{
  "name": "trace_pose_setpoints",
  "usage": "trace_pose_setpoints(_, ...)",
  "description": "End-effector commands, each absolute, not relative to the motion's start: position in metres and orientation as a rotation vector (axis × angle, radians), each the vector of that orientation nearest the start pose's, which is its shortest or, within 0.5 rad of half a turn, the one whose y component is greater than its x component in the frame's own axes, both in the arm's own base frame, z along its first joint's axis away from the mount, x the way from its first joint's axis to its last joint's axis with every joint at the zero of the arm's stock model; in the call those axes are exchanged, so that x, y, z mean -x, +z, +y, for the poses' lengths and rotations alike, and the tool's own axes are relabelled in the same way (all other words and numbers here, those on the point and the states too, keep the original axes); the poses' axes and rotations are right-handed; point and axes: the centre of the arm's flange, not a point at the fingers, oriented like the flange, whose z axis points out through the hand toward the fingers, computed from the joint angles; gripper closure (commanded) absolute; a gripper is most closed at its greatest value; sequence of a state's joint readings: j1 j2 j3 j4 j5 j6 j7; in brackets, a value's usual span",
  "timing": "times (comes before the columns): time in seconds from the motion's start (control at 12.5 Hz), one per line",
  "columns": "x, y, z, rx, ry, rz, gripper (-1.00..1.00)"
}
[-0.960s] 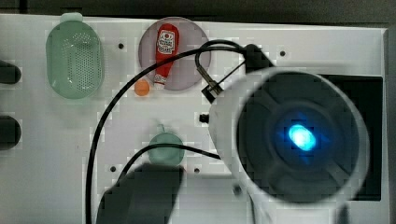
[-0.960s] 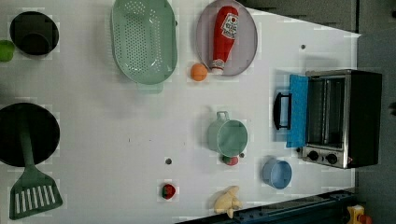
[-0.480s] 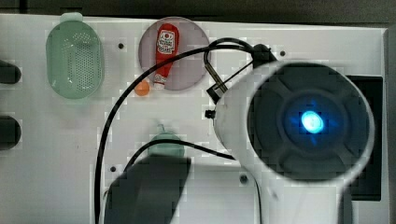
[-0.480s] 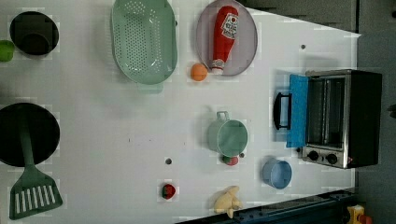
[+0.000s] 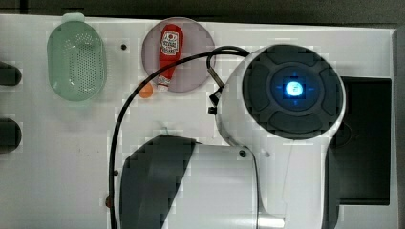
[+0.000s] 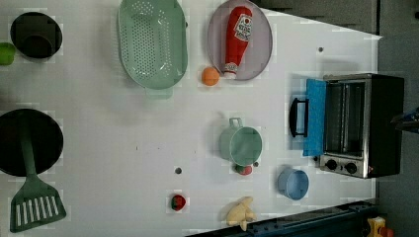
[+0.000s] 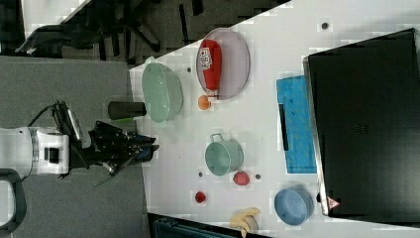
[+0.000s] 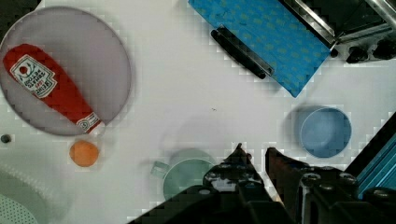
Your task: Flap open oven.
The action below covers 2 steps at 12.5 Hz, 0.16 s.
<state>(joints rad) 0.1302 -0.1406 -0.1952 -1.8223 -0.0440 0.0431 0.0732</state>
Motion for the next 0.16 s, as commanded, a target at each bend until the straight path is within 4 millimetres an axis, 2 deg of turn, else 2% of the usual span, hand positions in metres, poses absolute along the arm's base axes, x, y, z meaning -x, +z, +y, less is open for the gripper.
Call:
trace_pose_setpoints(0.08, -0.5089, 0.6013, -0.0425, 2.806, 0.033, 1.467, 0.65)
trace_pose_setpoints(0.16, -0.5092, 0.6008, -0.0424, 2.807, 0.035, 1.467, 0.65)
